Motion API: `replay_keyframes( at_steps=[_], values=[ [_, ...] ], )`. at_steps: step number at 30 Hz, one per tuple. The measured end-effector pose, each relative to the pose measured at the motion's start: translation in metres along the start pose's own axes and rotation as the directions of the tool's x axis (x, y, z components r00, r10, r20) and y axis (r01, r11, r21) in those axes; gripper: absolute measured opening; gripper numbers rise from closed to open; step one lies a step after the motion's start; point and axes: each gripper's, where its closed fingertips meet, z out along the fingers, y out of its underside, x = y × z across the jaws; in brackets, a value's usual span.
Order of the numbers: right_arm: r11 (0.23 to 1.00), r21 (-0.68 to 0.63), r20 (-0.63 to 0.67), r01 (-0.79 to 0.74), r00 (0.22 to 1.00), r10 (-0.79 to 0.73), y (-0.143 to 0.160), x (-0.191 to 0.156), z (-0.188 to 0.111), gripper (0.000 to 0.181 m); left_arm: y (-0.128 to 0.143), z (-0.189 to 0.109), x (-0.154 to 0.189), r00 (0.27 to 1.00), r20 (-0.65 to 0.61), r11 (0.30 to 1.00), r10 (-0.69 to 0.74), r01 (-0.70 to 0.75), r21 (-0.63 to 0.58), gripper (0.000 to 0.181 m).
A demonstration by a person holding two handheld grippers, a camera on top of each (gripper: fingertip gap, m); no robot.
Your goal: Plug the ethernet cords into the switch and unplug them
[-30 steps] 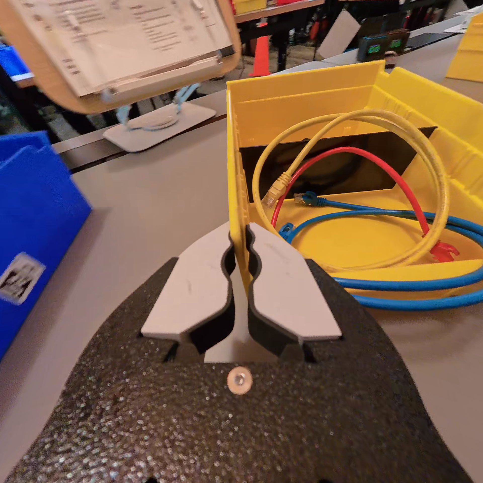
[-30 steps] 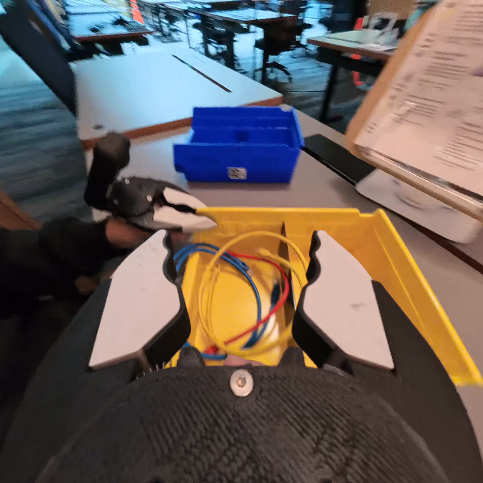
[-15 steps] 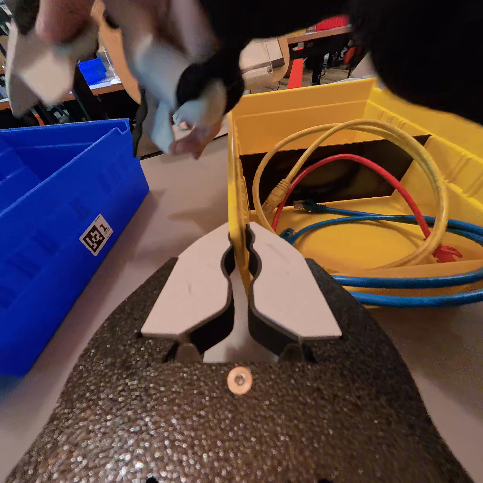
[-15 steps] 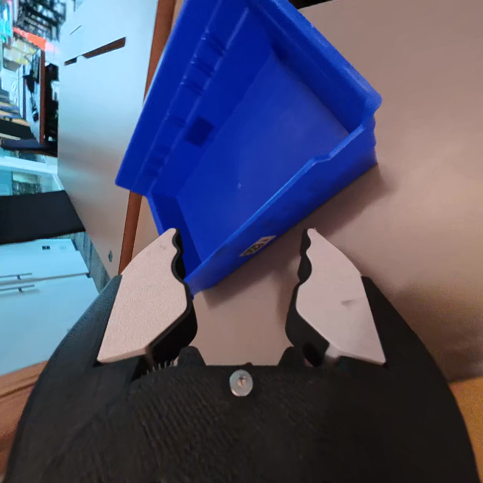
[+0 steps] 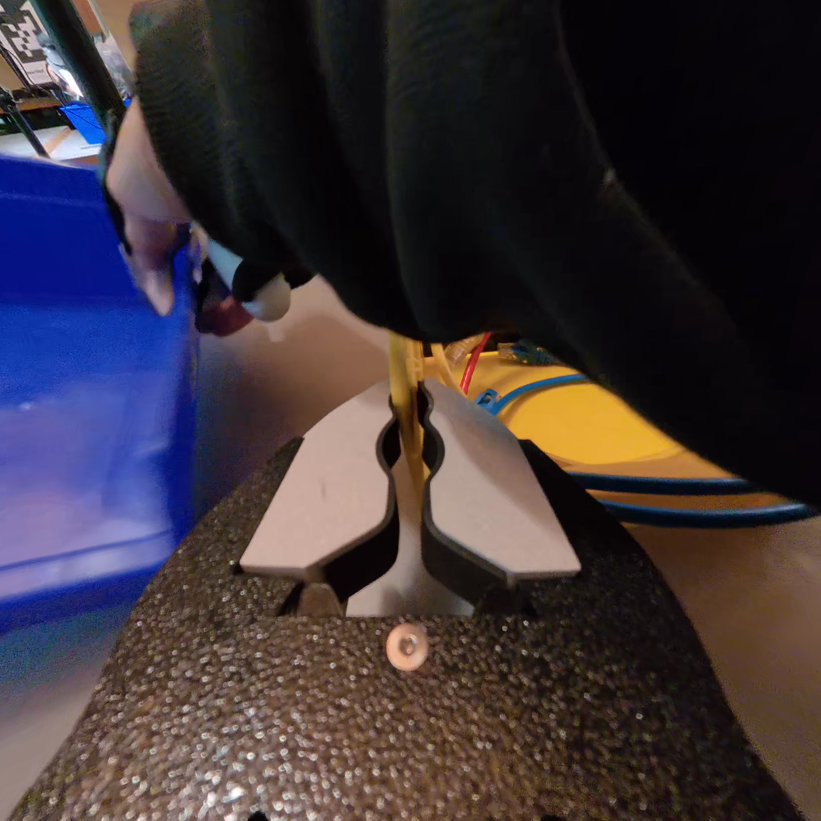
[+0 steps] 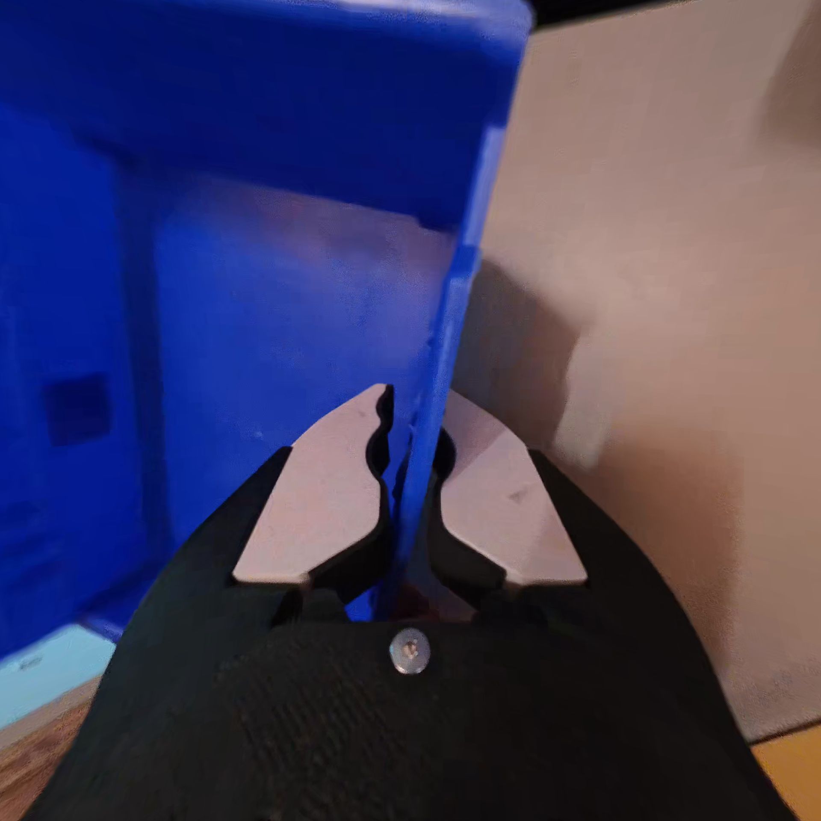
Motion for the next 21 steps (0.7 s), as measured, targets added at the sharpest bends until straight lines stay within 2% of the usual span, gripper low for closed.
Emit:
replay_keyframes(
  at_steps=[1,4,7,9,12,14,16,19,21],
  values=[
    [1.0,-0.002,0.059,0.026,0.998,-0.026,-0.006,-0.005,-0.009,0.005,0.0,0.0,0.0,1.0,0.002,1.0,0.004,-0.004,0.0,0.004],
    [0.992,0.063,0.205,0.11,0.971,-0.121,-0.031,-0.028,-0.053,0.002,0.0,0.0,0.0,1.0,0.002,1.0,0.012,-0.012,0.0,0.004],
    [0.951,0.204,0.18,0.232,0.946,-0.27,-0.063,-0.044,-0.115,0.003,-0.002,0.0,0.004,0.999,-0.014,0.999,0.032,-0.032,0.02,0.004],
    [0.917,0.256,0.115,0.305,0.933,-0.342,-0.083,-0.043,-0.162,0.003,0.0,0.0,0.003,0.998,0.013,0.998,0.061,-0.061,0.003,0.004],
    [0.844,0.389,0.038,0.371,0.908,-0.417,-0.117,-0.032,-0.248,0.003,0.0,-0.001,0.003,0.999,0.001,0.999,0.051,-0.051,0.003,0.004],
    [0.808,0.417,-0.048,0.416,0.898,-0.437,-0.13,-0.005,-0.302,0.003,0.001,-0.002,-0.002,0.998,0.016,0.999,0.054,-0.054,0.001,0.004],
    [0.802,0.394,-0.148,0.448,0.893,-0.426,-0.135,0.04,-0.348,0.003,0.002,-0.003,-0.009,0.999,0.02,0.999,0.047,-0.047,0.0,0.004],
    [0.832,0.345,-0.257,0.433,0.897,-0.36,-0.125,0.131,-0.404,0.003,0.005,-0.009,-0.031,0.998,0.058,0.999,0.033,-0.032,-0.011,0.005],
    [0.871,0.298,-0.313,0.39,0.902,-0.296,-0.108,0.203,-0.432,0.003,0.008,-0.015,-0.052,0.994,0.106,1.0,0.017,-0.015,-0.021,0.005]
  ],
)
